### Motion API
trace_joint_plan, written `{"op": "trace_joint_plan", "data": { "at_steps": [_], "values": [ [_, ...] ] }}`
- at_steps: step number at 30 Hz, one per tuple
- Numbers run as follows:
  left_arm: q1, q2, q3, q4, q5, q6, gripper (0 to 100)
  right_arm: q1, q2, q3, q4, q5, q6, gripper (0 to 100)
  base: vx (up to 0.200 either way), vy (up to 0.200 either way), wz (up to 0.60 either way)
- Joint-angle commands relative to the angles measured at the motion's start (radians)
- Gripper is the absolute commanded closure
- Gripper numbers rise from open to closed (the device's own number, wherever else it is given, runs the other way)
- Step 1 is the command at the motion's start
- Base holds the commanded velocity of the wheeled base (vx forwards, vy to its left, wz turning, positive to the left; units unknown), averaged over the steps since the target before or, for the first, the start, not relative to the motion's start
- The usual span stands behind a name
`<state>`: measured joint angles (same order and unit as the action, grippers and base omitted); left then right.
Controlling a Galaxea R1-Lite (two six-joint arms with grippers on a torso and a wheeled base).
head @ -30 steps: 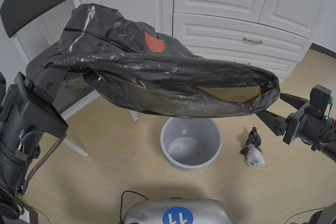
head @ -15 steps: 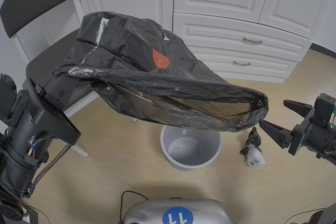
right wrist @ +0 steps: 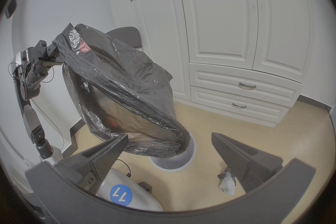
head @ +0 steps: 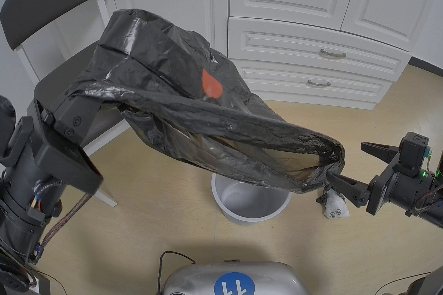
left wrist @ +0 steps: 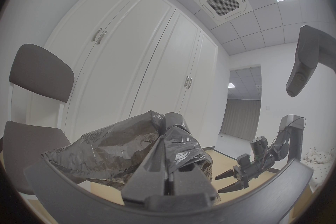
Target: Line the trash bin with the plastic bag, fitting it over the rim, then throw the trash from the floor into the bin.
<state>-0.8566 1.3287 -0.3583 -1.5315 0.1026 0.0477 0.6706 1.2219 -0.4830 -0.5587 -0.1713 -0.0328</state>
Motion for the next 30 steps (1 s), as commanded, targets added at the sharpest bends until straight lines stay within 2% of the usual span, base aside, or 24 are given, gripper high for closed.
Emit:
{"op": "trace_joint_plan", "data": {
  "at_steps": [1, 7, 15, 21, 30],
  "values": [
    [-0.024, -0.014, -0.007, -0.001, 0.000, 0.000, 100, 0.007, 0.030, 0.003, -0.007, -0.002, 0.001, 0, 0.000, 0.000, 0.00],
    [-0.058, -0.045, -0.002, -0.001, -0.001, -0.003, 100, 0.007, 0.031, -0.003, -0.007, -0.004, 0.004, 0, 0.000, 0.000, 0.00],
    [-0.105, -0.080, -0.002, -0.001, -0.004, -0.061, 100, 0.007, 0.059, -0.019, -0.021, -0.005, 0.034, 0, 0.000, 0.000, 0.00],
    [-0.125, -0.082, -0.002, -0.001, -0.004, -0.069, 100, 0.007, 0.077, -0.012, -0.072, -0.020, 0.036, 0, 0.000, 0.000, 0.00],
    [-0.137, -0.086, -0.027, -0.002, -0.004, -0.103, 100, 0.009, 0.091, -0.014, -0.073, -0.024, 0.040, 0, 0.000, 0.000, 0.00]
  ]
}}
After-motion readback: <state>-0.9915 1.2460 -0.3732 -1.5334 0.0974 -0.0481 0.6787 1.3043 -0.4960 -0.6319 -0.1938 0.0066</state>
